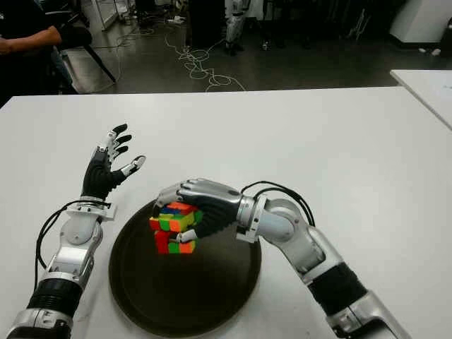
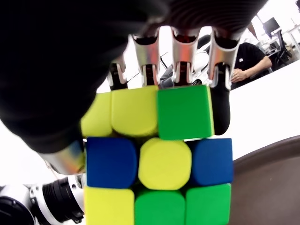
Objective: Pick up the Rubik's Cube and put it in the plate
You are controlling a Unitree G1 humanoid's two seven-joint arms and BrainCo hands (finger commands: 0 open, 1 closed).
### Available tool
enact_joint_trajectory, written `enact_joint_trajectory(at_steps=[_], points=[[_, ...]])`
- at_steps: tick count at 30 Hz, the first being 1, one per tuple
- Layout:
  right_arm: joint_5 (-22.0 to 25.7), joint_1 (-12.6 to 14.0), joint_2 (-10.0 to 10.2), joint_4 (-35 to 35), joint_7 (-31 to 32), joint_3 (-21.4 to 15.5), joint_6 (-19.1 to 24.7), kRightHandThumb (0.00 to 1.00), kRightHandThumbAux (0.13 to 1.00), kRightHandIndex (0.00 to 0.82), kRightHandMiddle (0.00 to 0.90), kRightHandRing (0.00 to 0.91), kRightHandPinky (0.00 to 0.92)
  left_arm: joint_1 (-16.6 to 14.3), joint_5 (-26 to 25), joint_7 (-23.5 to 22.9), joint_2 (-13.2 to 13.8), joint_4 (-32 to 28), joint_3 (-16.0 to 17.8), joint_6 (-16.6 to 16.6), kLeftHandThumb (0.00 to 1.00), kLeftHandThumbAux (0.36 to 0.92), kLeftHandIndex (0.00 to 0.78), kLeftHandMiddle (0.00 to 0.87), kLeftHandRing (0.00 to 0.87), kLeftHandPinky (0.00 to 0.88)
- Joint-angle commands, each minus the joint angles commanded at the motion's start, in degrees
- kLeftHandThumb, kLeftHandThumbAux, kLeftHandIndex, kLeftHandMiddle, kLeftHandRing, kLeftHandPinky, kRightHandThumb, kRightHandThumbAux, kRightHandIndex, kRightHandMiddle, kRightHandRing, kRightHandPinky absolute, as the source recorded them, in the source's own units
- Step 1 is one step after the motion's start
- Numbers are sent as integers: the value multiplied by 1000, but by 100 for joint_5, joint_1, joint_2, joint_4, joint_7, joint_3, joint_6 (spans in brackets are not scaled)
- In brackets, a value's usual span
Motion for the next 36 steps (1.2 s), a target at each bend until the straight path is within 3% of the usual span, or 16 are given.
enact_joint_trajectory(at_steps=[1, 3, 7, 17, 36], points=[[25, -8, -21, -6, 70, 21, 30, 440, 771, 260, 86, 91, 98, -1, 5, 7, -2, 1, -1, 1, 182, 684, 85, 104, 108, 128], [89, -46, -68, -16, 269, 73, 124, 180, 787, 110, 35, 37, 40, -3, 10, 16, -6, 7, 0, -5, 182, 686, 85, 104, 107, 126], [119, -75, -90, -43, 482, 96, 224, 47, 767, 28, 9, 9, 10, -5, 10, 14, -13, 15, 9, -17, 183, 692, 85, 105, 107, 124], [197, -137, -145, -156, 959, 120, 461, 0, 667, 0, 0, 0, 0, -5, -52, -39, -23, 19, 17, -35, 178, 704, 75, 98, 95, 117], [240, -167, -148, -95, 1076, 65, 412, 0, 621, 0, 0, 0, 0, -33, -47, -93, 7, 104, 3, -175, 171, 719, 72, 93, 88, 101]])
